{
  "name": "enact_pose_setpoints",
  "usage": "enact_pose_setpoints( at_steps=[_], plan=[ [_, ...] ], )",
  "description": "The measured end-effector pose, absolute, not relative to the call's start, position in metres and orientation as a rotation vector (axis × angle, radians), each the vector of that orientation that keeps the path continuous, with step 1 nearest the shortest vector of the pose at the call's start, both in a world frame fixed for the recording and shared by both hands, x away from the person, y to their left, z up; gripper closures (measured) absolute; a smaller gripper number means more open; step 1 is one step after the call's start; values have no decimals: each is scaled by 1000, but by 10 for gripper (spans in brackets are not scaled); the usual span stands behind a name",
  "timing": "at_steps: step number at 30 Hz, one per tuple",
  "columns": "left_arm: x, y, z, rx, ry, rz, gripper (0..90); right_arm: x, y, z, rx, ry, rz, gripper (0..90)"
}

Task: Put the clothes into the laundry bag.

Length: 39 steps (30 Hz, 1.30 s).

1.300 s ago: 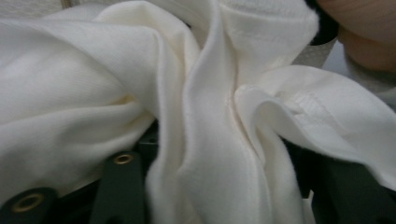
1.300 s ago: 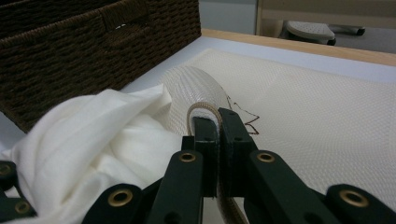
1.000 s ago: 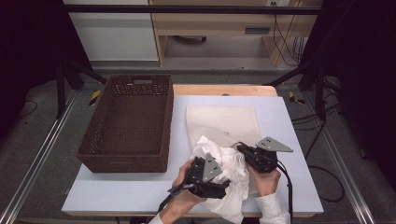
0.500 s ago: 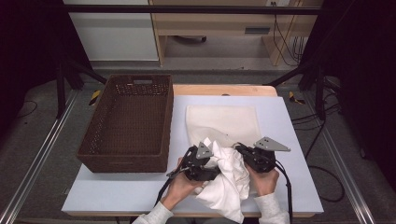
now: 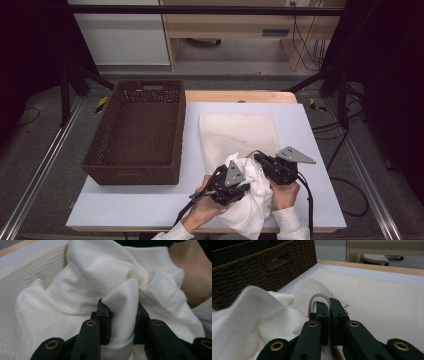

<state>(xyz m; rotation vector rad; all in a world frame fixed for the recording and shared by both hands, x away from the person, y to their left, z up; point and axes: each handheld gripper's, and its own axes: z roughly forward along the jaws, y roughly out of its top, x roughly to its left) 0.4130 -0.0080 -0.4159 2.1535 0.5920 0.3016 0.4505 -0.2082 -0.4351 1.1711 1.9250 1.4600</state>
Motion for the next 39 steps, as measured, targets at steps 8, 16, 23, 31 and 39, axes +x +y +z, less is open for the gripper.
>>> enact_pose_setpoints(
  at_steps=[8,16,23,31,39],
  plan=[
    [433,-19,-435,2265,629,361,696,445,-204,-427,1115,1920,1479,873],
    [427,12,-417,2141,658,380,380,445,-207,-431,1113,1921,1451,873],
    [454,21,-429,2157,755,375,122,445,-204,-433,1098,1943,1441,872],
    [463,24,-443,2134,757,230,365,448,-202,-436,1071,1972,1419,869],
    [434,17,-427,2138,649,362,660,446,-204,-434,1054,1953,1463,870]
  ],
)
